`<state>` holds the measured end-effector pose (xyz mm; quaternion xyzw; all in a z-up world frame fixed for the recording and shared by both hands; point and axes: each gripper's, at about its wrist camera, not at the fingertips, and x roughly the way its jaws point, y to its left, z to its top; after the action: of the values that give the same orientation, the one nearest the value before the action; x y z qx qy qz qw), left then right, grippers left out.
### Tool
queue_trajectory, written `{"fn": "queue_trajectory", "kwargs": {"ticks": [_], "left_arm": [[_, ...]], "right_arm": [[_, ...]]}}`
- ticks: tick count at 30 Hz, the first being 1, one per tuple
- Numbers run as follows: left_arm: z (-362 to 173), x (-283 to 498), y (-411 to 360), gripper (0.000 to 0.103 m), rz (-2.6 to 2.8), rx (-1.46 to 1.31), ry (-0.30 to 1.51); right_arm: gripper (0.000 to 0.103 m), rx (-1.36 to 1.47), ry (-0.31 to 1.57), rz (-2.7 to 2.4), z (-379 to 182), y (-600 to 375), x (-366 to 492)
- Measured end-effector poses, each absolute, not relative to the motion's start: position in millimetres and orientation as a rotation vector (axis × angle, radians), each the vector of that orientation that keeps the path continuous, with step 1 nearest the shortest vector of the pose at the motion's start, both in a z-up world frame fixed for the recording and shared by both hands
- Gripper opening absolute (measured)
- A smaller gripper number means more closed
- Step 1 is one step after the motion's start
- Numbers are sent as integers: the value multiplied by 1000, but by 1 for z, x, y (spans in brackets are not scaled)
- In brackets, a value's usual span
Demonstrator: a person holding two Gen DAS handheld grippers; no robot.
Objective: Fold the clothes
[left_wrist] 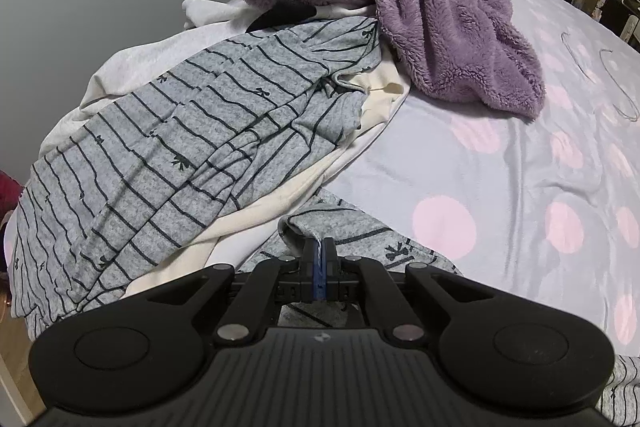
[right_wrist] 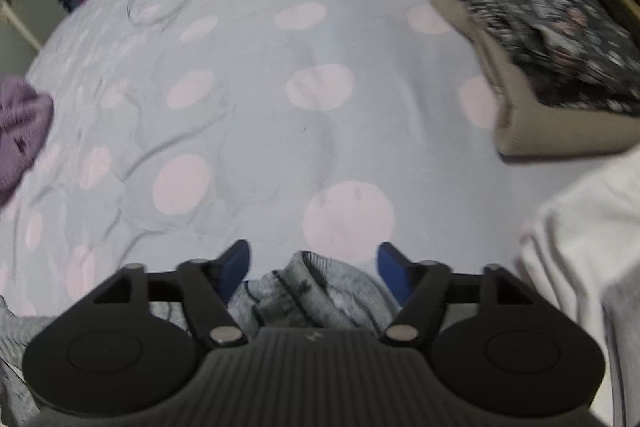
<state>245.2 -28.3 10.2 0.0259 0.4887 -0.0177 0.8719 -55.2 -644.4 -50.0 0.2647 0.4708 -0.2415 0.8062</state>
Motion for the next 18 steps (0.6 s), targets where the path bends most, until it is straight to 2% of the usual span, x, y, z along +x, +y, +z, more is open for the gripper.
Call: {"fn": "queue_trajectory", "kwargs": {"ticks": [4, 5, 6, 8, 9, 14, 18], "left_arm": [[14, 245, -27, 0, -41, 37, 1006], [17, 244, -25, 0, -43, 24, 995], [20, 243, -24, 0, -45, 11, 984], [26, 240, -22, 0, -50, -14, 963], [29, 239, -20, 0, -52, -27, 952], [44, 234, -14, 0, -62, -91, 898], [59, 228, -7, 0, -74, -151, 847]], "right_arm": [[78, 591, 1118, -478, -76, -651, -46], [73, 593, 1131, -474, -79, -650, -47], [52, 583, 1134, -471, -80, -648, -49], [32, 605, 1124, -454, -76, -646, -55], [27, 614, 1110, -447, -73, -645, -58], [23, 525, 972, -482, -27, -629, -77], [22, 426, 740, -579, 31, -608, -109]]}}
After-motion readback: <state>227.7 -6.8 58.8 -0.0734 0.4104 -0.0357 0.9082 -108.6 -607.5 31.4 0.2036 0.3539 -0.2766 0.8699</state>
